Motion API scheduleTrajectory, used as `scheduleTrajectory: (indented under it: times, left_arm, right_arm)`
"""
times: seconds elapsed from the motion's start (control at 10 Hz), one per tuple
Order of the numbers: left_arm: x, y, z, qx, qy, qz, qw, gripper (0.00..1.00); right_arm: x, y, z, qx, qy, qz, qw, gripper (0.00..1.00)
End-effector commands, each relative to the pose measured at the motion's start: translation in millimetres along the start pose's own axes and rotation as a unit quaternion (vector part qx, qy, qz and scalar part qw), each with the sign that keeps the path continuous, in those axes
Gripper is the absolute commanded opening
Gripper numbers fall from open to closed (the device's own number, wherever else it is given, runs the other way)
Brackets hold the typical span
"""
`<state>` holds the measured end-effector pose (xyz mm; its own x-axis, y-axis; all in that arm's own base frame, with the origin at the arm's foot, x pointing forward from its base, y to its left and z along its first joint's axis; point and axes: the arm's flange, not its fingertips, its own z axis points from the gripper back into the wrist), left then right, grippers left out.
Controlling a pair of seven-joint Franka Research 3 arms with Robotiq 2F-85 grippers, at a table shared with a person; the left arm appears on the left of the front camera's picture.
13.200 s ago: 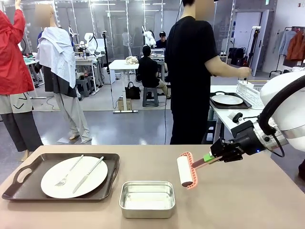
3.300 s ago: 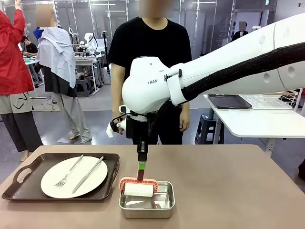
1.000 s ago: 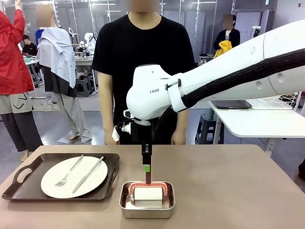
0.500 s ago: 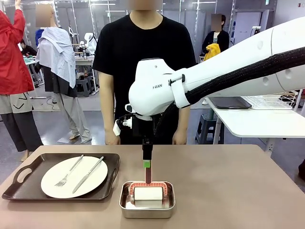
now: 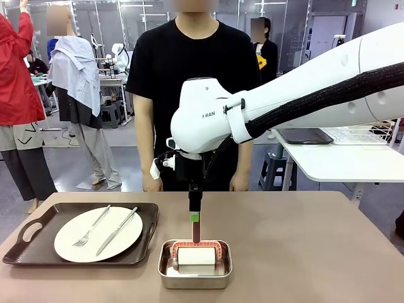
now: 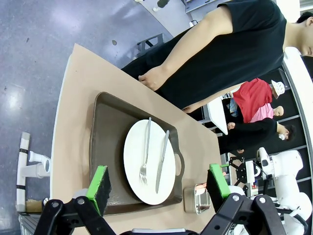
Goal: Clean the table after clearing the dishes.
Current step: Place the Lint Roller back on top of the Airtight Container, then when the right (or left) Handle tray is removed, use the right hand (or left hand) to clean the right (or left) side of the table with the Lint Roller.
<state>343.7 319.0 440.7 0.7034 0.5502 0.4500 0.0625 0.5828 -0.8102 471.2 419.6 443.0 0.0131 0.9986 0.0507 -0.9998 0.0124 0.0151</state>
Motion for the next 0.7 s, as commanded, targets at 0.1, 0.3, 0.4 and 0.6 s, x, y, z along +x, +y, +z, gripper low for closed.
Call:
scheduleTrajectory:
  times: [0.1,0.3,0.4,0.6]
  left_arm:
    - [0.8,-0.6,3.3,-0.007,-0.001,-0.002,1.000,1.00]
    - [0.8,-0.6,3.3,-0.007,-0.001,-0.002,1.000,1.00]
    - [0.8,-0.6,3.3,-0.007,-0.001,-0.002,1.000,1.00]
    - [0.8,-0.6,3.3,-0.007,-0.001,-0.002,1.000,1.00]
  right_arm:
    - [-0.1,1.9,-0.8,0.000,0.001,0.006,1.000,1.00]
    - [-0.1,1.9,-0.8,0.000,0.001,0.006,1.000,1.00]
    - [-0.1,1.9,-0.8,0.000,0.001,0.006,1.000,1.00]
    - [-0.1,1.9,-0.8,0.000,0.001,0.006,1.000,1.00]
